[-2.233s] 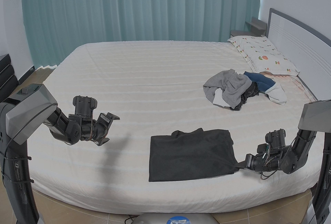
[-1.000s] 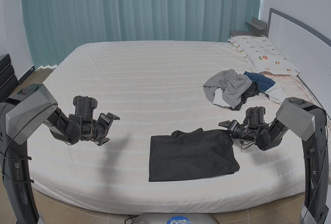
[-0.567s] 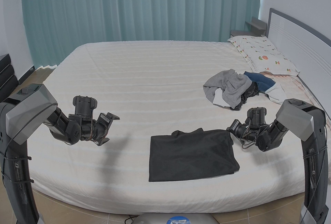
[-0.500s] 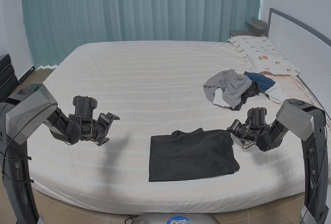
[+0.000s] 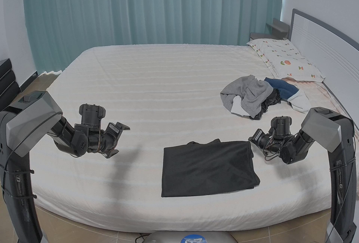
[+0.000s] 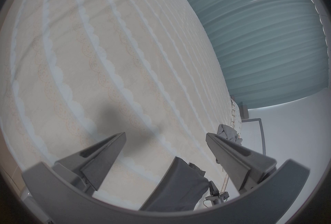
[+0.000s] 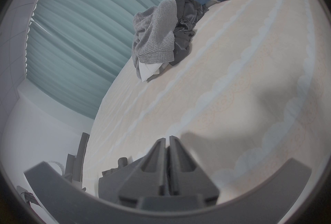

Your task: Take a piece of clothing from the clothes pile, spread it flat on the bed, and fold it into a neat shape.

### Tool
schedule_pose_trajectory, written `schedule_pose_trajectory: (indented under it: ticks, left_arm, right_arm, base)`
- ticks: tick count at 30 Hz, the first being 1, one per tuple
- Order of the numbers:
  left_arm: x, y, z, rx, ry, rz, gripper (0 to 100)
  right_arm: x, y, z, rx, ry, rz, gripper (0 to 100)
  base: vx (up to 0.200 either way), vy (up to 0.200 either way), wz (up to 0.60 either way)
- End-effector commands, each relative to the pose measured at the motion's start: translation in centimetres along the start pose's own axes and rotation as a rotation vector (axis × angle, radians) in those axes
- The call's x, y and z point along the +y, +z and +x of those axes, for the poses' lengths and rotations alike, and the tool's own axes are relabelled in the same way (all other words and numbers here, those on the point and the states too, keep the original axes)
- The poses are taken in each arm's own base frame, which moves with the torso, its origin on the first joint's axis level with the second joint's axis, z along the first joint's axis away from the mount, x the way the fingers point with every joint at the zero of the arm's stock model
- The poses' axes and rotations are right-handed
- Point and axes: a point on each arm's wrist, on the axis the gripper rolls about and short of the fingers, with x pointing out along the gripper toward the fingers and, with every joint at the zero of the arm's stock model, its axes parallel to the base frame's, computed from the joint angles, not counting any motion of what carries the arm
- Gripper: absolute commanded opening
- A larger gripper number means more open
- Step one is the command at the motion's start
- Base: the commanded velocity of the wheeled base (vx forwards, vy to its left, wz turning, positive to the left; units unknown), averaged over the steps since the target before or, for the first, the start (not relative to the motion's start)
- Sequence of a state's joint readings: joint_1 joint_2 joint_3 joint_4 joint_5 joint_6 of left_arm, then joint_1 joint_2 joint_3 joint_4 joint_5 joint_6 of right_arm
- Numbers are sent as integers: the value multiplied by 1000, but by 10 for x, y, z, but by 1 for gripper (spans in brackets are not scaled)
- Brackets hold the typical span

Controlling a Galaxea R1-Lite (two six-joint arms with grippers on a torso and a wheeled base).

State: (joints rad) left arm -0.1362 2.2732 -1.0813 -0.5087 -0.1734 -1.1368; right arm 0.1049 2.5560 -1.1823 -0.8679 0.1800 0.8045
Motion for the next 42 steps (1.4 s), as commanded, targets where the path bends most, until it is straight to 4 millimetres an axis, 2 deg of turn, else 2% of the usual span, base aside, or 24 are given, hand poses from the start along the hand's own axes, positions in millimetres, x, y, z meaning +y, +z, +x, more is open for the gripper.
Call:
schedule_pose_trajectory:
  ticks: [1, 3, 4, 6, 8, 11, 13, 15, 24, 29, 42]
  left_arm:
    - [0, 0, 0, 1, 1, -1, 100]
    - [1, 0, 0, 1, 2, -3, 100]
    - [1, 0, 0, 1, 2, -3, 100]
    - [0, -8, 1, 1, 13, 11, 100]
    - [-1, -9, 1, -13, 18, 12, 100]
    - [-5, -12, -1, -14, 9, 13, 100]
    - [-6, -16, -1, -4, 9, 15, 100]
    - [-7, -18, -1, -3, 9, 18, 100]
    - [-8, -22, 2, 20, 8, 23, 100]
    - [-16, -27, 5, 29, -13, 29, 100]
    - [-25, -37, 9, 47, -33, 37, 100]
  right_arm:
    - [6, 3, -11, 1, 4, 14, 100]
    - [11, 7, -26, 8, 11, 50, 100]
    - [11, 7, -26, 8, 11, 50, 100]
    - [16, 10, -54, 31, 31, 102, 100]
    - [17, 8, -68, 37, 32, 115, 100]
    - [15, 2, -86, 36, 27, 130, 100]
    - [9, -11, -105, 47, 15, 149, 100]
    - [4, -17, -111, 43, 22, 159, 100]
    - [-9, -22, -115, -26, 93, 234, 100]
    - [-16, -26, -107, -19, 80, 240, 100]
    - [-22, -31, -100, -32, 98, 242, 100]
  base:
    - [0, 0, 0]
    - [0, 0, 0]
    - [0, 0, 0]
    - [0, 0, 0]
    - [0, 0, 0]
    - [0, 0, 0]
    - [-200, 0, 0]
    - [-200, 0, 0]
    - [-44, 0, 0]
    - [0, 0, 0]
    - [0, -200, 0]
